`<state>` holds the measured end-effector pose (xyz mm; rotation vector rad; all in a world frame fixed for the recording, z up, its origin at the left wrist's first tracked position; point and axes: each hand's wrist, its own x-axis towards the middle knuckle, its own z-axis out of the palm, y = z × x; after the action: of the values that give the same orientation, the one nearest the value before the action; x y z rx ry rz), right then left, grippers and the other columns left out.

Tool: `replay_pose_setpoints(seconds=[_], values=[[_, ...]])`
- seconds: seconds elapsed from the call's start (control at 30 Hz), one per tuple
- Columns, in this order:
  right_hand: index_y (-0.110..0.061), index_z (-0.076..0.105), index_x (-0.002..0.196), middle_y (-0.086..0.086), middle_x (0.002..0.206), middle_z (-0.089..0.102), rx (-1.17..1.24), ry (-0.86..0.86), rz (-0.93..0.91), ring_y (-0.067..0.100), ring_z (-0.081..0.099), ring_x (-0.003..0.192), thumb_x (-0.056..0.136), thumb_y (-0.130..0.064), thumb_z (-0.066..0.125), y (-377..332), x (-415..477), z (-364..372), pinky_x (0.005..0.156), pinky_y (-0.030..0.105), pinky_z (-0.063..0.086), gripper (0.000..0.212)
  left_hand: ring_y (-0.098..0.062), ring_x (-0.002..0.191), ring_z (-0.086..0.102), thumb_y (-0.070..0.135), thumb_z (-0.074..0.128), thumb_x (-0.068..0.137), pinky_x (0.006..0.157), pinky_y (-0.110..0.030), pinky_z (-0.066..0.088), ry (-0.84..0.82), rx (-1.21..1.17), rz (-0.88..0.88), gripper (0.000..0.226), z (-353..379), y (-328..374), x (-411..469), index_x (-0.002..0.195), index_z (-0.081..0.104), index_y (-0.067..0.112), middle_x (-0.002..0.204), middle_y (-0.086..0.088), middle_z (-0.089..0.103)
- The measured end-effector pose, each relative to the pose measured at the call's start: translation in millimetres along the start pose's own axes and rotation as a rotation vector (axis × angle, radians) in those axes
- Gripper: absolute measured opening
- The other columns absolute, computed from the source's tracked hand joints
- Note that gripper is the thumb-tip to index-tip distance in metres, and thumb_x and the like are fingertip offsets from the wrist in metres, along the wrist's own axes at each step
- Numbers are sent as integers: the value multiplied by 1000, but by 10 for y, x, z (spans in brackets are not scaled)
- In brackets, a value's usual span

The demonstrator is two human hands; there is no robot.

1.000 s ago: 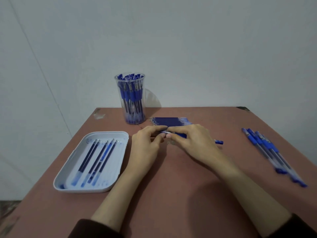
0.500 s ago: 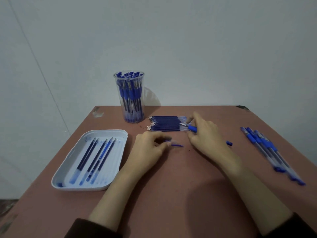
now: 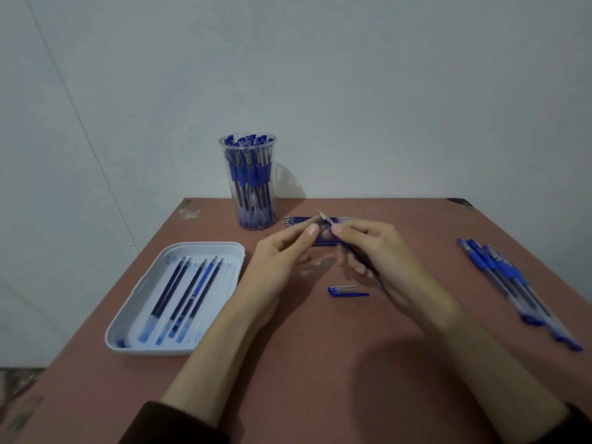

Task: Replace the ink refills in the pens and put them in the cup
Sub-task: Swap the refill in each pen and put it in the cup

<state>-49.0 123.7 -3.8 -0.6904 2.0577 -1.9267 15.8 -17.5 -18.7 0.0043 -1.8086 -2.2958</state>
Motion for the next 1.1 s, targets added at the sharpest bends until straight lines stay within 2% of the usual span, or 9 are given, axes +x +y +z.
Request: replay_pose_setpoints(seconds=[0.07,0.2,0.27,0.37,0.53,0.67,0.8,0.97,1.1], values=[[-6,63,78,9,54,54,70,-88,84,12,30,36,94,-24,52,-30,-24,39,38,20,20,26,-37,118,57,33,66,87,108,-52,37,-31,-23,-10,35,-7,-1,-5,117,67,15,118,-17,66],[1,63,93,7,54,49,200,-209,169,9,25,35,96,-27,48,-29,-45,77,39,22,14,32,-16,100,68,21,60,83,90,-27,50,-8,-129,-18,21,16,32,-9,100,72,17,100,-6,73],[-2,68,92,7,55,50,162,-177,116,9,25,36,96,-28,50,-22,-44,94,44,26,13,33,-15,92,69,20,61,80,81,-22,53,16,-169,15,22,16,25,1,99,71,12,92,-6,74],[-16,74,76,7,55,52,133,-118,30,11,25,40,94,-28,55,-4,-54,134,53,35,13,29,-16,88,69,19,63,77,84,-23,53,72,-170,62,24,22,33,7,97,70,8,86,-8,73],[-13,74,91,3,56,48,-16,-34,-127,10,30,46,90,-21,62,51,-49,152,44,20,24,15,-22,89,69,17,72,71,85,-26,54,190,-128,112,17,-10,28,24,85,74,6,87,-13,72],[-20,74,87,2,56,50,-70,-24,-156,10,35,48,90,-24,63,96,-41,183,45,19,29,12,-21,82,70,13,70,72,78,-27,57,160,-259,85,29,41,35,39,98,59,8,89,-9,73],[-19,72,84,2,56,50,-47,48,-120,3,34,40,91,-25,62,106,-3,143,41,14,28,13,-19,87,71,-2,59,86,85,-29,56,136,-326,67,37,51,67,54,119,52,13,96,-12,74],[-18,72,85,2,55,52,-66,105,-129,4,35,40,90,-25,64,133,30,112,42,16,30,11,-11,79,70,-4,61,84,77,-20,56,189,-234,87,31,18,45,48,110,58,12,82,-3,74],[-21,72,84,3,55,55,-108,69,-130,2,43,39,87,-25,67,115,30,91,42,15,32,7,-10,83,70,-3,62,84,80,-21,56,183,-192,96,34,1,29,63,113,60,15,89,-1,75]])
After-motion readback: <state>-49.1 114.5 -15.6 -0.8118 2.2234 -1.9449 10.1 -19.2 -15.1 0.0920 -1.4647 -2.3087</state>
